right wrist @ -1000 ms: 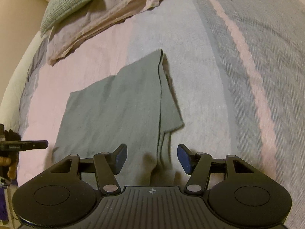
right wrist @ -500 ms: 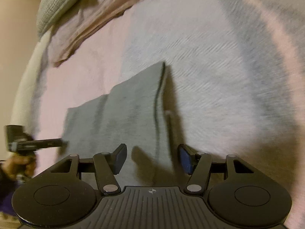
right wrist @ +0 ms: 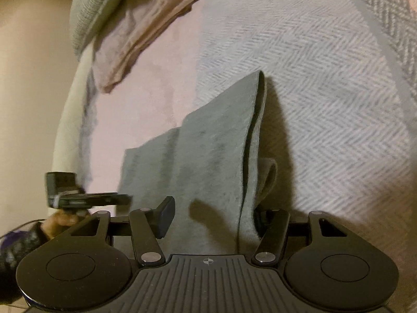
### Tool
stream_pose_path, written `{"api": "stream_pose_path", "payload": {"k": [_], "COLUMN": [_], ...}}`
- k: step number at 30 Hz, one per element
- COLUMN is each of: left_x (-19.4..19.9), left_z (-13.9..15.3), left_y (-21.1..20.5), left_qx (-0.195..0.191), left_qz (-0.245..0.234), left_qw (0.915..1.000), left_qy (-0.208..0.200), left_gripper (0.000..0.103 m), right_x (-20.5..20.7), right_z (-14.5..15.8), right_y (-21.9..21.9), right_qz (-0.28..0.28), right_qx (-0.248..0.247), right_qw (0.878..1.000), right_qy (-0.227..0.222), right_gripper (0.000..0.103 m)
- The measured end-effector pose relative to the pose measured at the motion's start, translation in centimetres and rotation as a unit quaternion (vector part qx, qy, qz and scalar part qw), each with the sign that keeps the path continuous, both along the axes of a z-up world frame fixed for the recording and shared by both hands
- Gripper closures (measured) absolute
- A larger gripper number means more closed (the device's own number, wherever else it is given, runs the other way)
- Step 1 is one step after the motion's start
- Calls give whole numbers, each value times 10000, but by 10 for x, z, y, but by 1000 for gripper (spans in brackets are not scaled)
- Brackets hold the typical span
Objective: Fold clothes
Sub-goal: 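Grasp the garment's folded edge with the right gripper while the left gripper grasps its corner, then lift the garment with both grippers and fold it over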
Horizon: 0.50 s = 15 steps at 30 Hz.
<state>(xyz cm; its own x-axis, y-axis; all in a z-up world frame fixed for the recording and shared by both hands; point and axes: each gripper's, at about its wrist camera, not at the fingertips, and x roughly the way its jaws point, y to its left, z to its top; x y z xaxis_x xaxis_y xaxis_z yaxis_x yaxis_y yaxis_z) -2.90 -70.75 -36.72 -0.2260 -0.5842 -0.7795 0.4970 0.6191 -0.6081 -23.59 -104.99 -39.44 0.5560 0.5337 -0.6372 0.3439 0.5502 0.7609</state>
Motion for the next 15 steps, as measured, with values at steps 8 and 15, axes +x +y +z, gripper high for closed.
{"api": "stream_pose_path", "payload": {"k": [8, 15], "left_x": [-1, -7], "left_z": [3, 13], "left_y": [-8, -5], "left_qx": [53, -122], "left_qz": [-173, 0], "left_qw": [9996, 9994], "left_qy": [-217, -322], "left_gripper": [80, 99], "right_x": [-7, -13], "right_z": [-3, 13], "right_y": [-3, 1], "right_qz": [-19, -92], "right_qx": [-243, -240], "right_qw": [9995, 9997], "right_qy": [181, -52], "right_gripper": [72, 95]}}
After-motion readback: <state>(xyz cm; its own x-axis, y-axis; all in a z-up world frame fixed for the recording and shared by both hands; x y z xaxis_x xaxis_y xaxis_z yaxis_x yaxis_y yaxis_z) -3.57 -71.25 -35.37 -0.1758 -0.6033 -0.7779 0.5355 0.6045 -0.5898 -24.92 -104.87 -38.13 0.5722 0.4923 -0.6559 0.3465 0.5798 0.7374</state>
